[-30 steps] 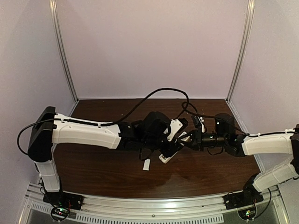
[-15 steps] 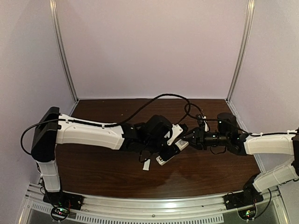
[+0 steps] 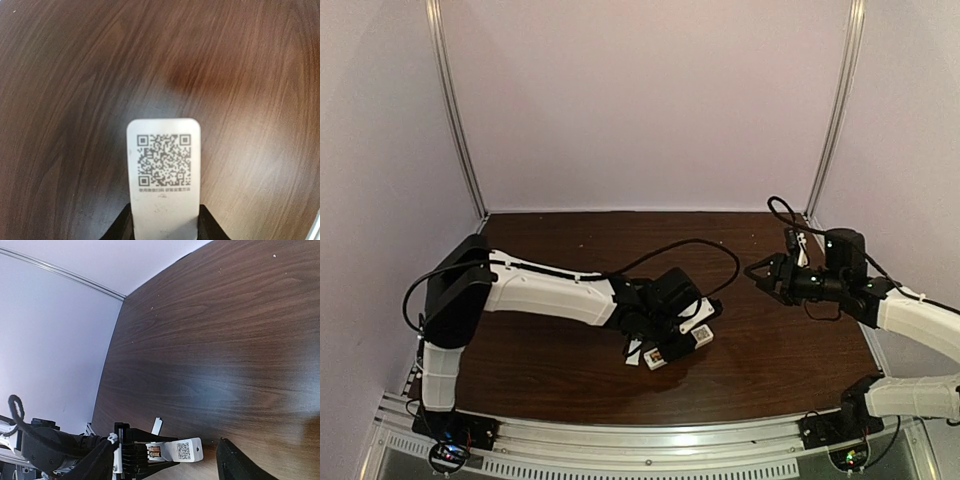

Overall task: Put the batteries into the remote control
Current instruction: Place the remote control without the battery cover at the center of the board.

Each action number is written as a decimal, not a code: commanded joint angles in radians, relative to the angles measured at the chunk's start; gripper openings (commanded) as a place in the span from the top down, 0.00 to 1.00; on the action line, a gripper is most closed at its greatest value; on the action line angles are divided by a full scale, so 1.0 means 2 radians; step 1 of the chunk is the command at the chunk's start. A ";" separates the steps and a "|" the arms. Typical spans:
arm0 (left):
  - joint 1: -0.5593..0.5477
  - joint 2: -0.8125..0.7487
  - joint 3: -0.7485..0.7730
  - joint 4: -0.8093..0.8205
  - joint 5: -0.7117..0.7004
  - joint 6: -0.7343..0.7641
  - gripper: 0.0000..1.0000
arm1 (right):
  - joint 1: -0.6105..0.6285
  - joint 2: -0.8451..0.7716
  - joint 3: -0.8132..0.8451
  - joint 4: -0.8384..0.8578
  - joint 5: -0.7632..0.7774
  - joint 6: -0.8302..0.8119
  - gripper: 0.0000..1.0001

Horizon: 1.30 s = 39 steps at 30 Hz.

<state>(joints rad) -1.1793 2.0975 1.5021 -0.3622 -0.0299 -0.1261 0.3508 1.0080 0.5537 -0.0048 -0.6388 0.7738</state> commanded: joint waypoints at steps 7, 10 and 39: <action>0.002 0.060 0.074 -0.048 -0.017 0.041 0.80 | -0.011 -0.064 0.004 -0.023 0.024 -0.032 0.11; 0.002 0.079 0.092 -0.062 -0.023 0.043 0.80 | -0.011 -0.087 0.010 -0.030 0.050 -0.027 0.01; 0.034 -0.230 -0.167 -0.107 0.033 0.171 0.50 | -0.012 -0.070 0.055 -0.062 -0.033 -0.123 0.02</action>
<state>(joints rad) -1.1053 1.6695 1.3071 -0.5205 0.0048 0.1188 0.3340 0.8509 0.6521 -0.1638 -0.6453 0.5404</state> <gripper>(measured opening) 0.581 0.990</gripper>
